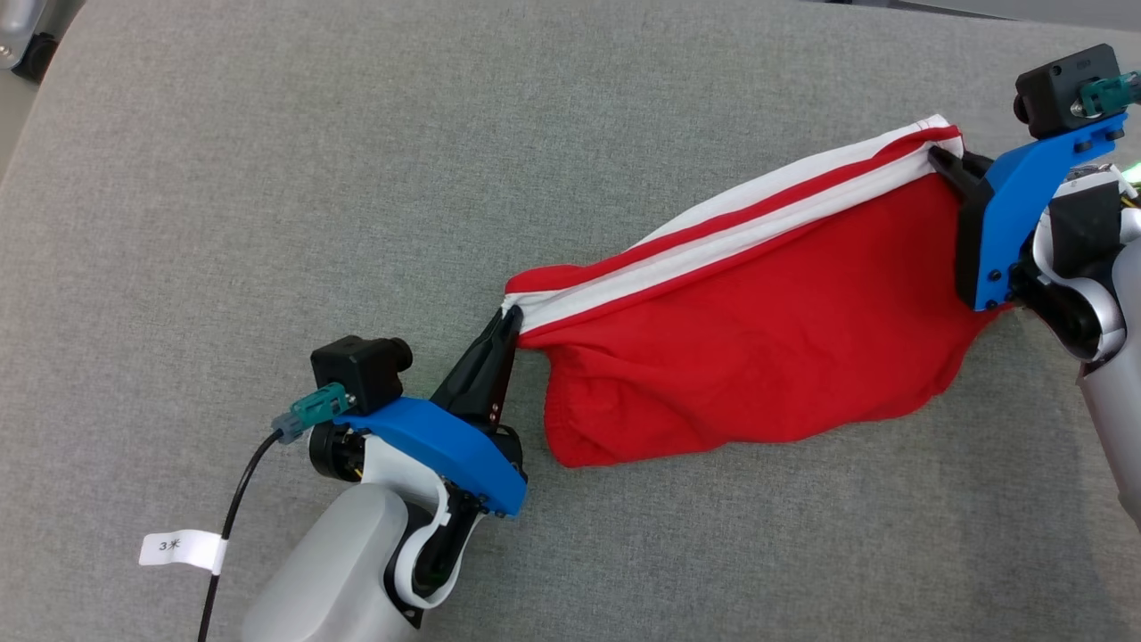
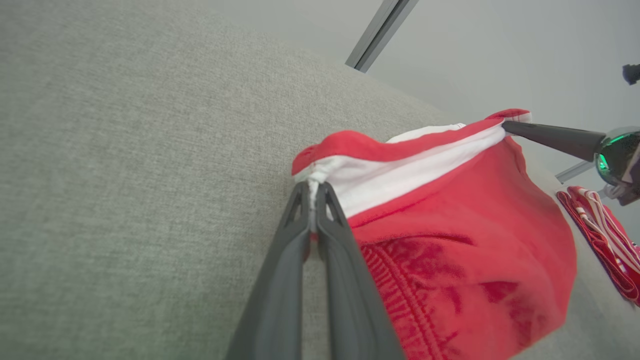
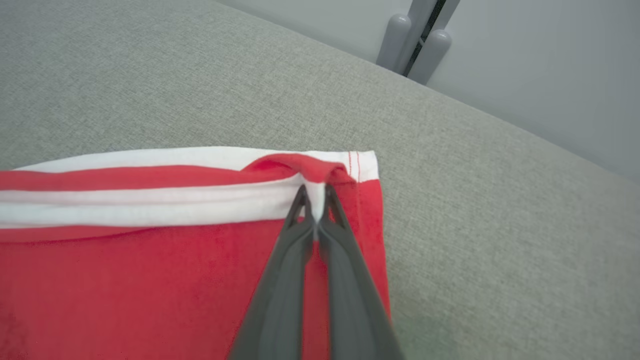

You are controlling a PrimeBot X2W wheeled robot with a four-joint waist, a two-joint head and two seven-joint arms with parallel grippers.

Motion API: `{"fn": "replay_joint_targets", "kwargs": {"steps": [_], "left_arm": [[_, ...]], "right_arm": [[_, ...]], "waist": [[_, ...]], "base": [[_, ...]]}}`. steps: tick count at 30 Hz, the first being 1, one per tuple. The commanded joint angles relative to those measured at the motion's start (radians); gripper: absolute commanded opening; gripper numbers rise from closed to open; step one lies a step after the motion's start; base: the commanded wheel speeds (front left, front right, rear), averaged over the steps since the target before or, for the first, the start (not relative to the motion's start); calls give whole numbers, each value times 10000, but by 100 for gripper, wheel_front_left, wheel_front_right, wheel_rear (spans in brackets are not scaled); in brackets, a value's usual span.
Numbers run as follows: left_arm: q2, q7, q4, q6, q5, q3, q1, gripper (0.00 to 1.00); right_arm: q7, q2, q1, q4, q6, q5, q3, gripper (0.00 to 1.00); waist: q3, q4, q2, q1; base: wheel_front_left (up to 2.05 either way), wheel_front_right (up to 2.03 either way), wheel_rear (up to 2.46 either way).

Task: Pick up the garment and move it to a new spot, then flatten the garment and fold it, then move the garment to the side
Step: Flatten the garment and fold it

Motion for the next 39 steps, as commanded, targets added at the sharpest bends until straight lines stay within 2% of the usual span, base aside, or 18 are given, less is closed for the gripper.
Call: {"fn": "replay_joint_targets", "kwargs": {"steps": [1,2,3,4,5,12,19,22,29,34,39], "left_arm": [[-43,-43,176,-109,10,-87,-232,4],[-91,-23,259,-157,-18,-120,-291,16],[-129,-13,333,-170,-46,-137,-351,60],[-160,-6,401,-206,-56,-146,-407,100],[-186,-31,446,-229,-45,-162,-452,100],[-199,-502,734,-274,-99,-38,-373,100],[21,-1617,1041,-314,100,482,78,100],[57,-1813,915,-272,625,1048,218,100],[-334,-1826,-646,-532,3190,3165,1040,100],[-542,-1827,-1078,-615,4825,3436,1435,100],[-624,-1828,-1210,-668,5270,3403,1469,100]], "right_arm": [[-158,45,-276,299,-3,114,71,0],[-201,72,-341,474,-3,153,105,0],[-287,91,-417,616,-3,159,146,0],[-347,111,-502,747,-3,170,188,32],[-418,127,-549,852,-3,194,237,100],[-1411,218,-554,1374,-3,573,413,100],[-1783,-143,320,1616,-3,1144,12,100],[-1881,-195,752,1735,-3,1344,-376,100],[-2082,49,1163,2212,-3,1351,-1243,100],[-2341,283,966,2874,-1,1114,-1847,100],[-2400,631,691,3576,-1,824,-2322,100]], "waist": [[113,87,0,-2],[130,98,0,-2],[139,105,0,-2],[144,108,0,-2],[138,105,0,-2],[-313,14,0,-2],[-1000,86,0,-2],[-1169,132,0,-2],[-1069,247,0,-2],[-843,505,0,-2],[-702,702,0,-2]], "base": [[0,0,0],[0,0,0],[0,0,0],[0,0,0],[0,0,0],[0,0,0],[0,0,0],[0,0,0],[0,0,0],[0,0,0],[0,0,0]]}}
